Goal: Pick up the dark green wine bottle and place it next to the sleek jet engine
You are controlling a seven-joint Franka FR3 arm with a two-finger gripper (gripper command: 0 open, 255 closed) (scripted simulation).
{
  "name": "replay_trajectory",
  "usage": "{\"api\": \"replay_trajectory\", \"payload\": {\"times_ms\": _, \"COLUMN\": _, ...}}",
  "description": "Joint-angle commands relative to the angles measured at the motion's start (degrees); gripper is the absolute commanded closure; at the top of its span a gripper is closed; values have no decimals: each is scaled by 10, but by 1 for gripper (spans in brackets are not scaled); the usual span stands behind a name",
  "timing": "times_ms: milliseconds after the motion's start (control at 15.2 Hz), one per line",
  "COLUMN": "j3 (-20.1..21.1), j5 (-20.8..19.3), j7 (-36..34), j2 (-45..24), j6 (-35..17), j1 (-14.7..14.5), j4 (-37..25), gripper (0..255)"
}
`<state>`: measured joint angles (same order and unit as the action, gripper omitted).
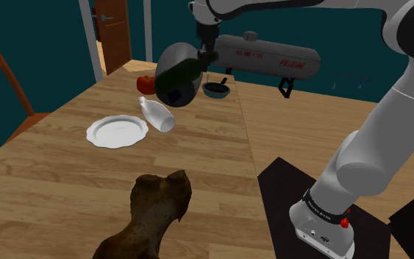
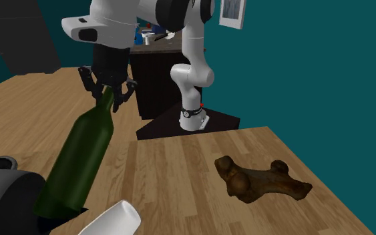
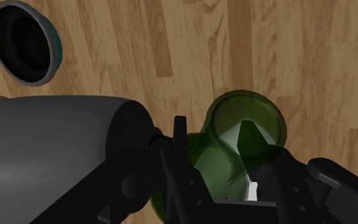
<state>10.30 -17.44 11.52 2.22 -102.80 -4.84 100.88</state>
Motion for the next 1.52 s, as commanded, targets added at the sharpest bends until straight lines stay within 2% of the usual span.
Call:
{"api": "replay_trajectory", "payload": {"times_ms": 0, "j3": -1, "j5": -1, "j7": -4, "j2": 2, "j6": -15, "j1": 0, "j4": 16, "gripper": 255}}
{"api": "replay_trajectory", "payload": {"times_ms": 1452, "j3": -4, "j5": -26, "j7": -56, "j2": -22, "j6": -171, "j1": 4, "j4": 156, "gripper": 255}}
